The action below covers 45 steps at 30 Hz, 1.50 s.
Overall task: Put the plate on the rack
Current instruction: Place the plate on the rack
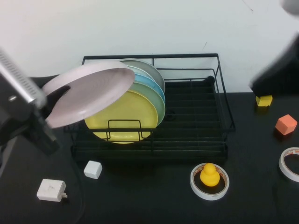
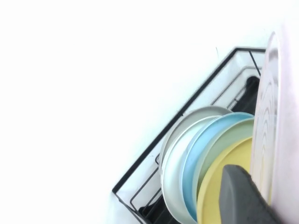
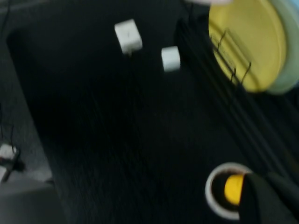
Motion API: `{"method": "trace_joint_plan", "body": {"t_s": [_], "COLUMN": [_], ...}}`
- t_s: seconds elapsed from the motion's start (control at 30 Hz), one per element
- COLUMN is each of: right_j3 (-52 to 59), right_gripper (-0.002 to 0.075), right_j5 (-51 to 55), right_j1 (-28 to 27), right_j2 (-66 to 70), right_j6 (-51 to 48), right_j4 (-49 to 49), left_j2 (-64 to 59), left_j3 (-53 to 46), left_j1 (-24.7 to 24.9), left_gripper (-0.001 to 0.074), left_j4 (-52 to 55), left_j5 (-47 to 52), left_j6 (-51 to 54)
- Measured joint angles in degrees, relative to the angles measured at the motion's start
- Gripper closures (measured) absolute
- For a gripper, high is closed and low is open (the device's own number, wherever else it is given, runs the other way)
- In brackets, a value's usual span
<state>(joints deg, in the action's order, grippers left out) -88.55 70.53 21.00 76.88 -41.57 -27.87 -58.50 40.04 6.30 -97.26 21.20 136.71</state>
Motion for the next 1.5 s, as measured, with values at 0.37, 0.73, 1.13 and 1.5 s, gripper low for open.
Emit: {"method": "trace_joint_plan", "body": {"t_s": [0.37, 0.73, 1.13, 1.5], "right_j3": [23.2, 30.2, 33.1, 36.2], "right_gripper": [0.0721, 0.0723, 0.0724, 0.0724], "right_j5": [0.0, 0.0, 0.0, 0.0], "right_j1": [0.0, 0.0, 0.0, 0.0], "right_j2": [-24.6, -51.4, -63.1, -63.2], "right_j6": [1.4, 7.2, 8.3, 10.2], "right_j4": [2.8, 18.2, 23.1, 23.0], "left_j2": [-15.8, -26.3, -33.1, -34.8], "left_j3": [10.5, 12.5, 13.1, 13.6], "left_j1": [0.6, 5.0, 5.0, 5.0], "left_gripper": [0.0621, 0.0621, 0.0621, 0.0524], "left_j4": [1.4, 3.9, -0.2, -0.3], "left_j5": [3.1, 0.9, 0.3, 1.9], "left_j6": [10.4, 17.1, 26.1, 32.6]}}
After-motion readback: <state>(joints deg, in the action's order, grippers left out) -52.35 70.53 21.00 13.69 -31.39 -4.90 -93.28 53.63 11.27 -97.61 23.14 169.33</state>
